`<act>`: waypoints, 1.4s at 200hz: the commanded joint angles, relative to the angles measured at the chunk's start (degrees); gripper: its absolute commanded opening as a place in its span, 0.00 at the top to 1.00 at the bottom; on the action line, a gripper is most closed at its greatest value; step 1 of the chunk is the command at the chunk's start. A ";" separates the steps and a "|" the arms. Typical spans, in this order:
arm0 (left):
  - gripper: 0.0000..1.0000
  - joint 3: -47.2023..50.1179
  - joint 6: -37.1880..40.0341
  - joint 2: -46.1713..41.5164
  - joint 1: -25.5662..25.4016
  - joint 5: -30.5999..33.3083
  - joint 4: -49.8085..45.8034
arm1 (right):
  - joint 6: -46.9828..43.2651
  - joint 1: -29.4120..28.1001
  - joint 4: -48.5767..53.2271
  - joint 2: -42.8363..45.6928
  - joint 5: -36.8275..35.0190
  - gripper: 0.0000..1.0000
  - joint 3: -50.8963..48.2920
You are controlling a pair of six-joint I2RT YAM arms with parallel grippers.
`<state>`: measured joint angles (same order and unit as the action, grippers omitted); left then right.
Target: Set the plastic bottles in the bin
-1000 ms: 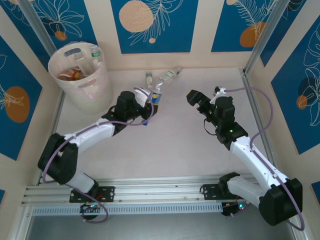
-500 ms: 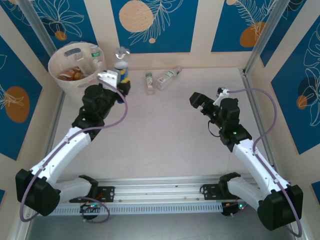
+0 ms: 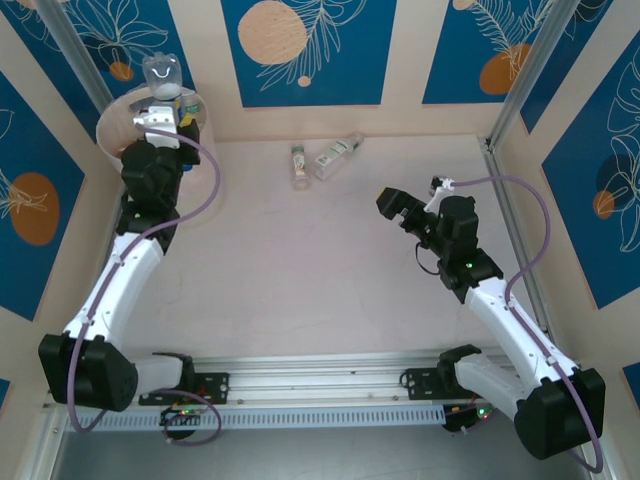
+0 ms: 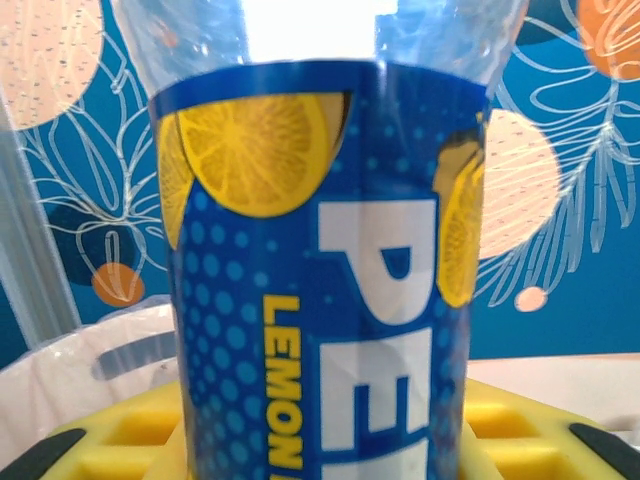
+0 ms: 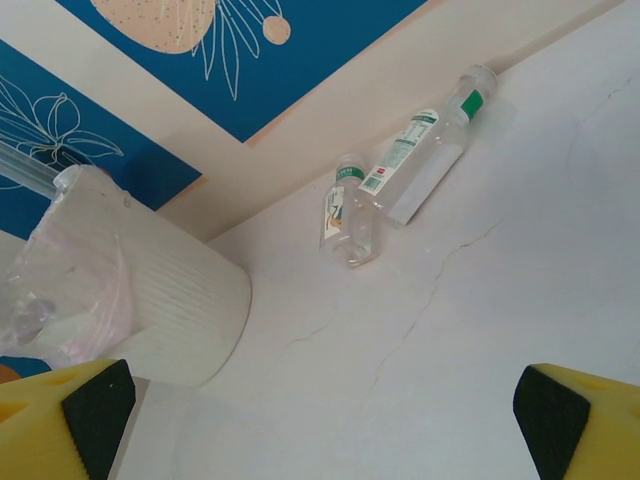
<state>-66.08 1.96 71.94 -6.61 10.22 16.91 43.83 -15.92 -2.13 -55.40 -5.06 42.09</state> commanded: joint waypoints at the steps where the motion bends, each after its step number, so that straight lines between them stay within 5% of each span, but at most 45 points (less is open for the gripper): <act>1: 1.00 -2.29 1.57 1.51 3.91 2.84 1.85 | -0.43 0.20 0.49 0.16 0.82 0.00 0.84; 47: 1.00 -3.18 -2.79 7.15 10.63 3.77 -0.67 | -0.50 0.20 1.80 -1.17 1.15 0.00 1.90; 125: 0.97 -3.80 -4.11 12.00 12.38 7.36 -2.02 | -0.51 0.02 3.45 -4.87 2.66 0.00 4.52; 178: 1.00 -16.23 -17.28 5.62 13.10 -3.27 -17.59 | -0.42 -0.23 4.37 -5.38 2.17 0.00 4.86; 231: 1.00 -16.84 -8.27 15.70 13.65 10.78 3.95 | -0.72 -0.26 4.90 -6.17 2.16 0.00 4.43; 273: 1.00 -28.63 -10.78 26.70 15.56 13.13 -7.03 | 0.59 -0.61 5.66 -5.29 0.72 0.00 3.01; 280: 0.90 -28.88 -11.35 27.21 15.57 14.33 -8.13 | 0.80 -0.70 5.44 -5.26 0.58 0.00 2.76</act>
<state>-91.29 -8.49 97.45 7.84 19.70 13.04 43.88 -16.16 3.07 -61.45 -3.64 45.32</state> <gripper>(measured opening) 0.407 0.995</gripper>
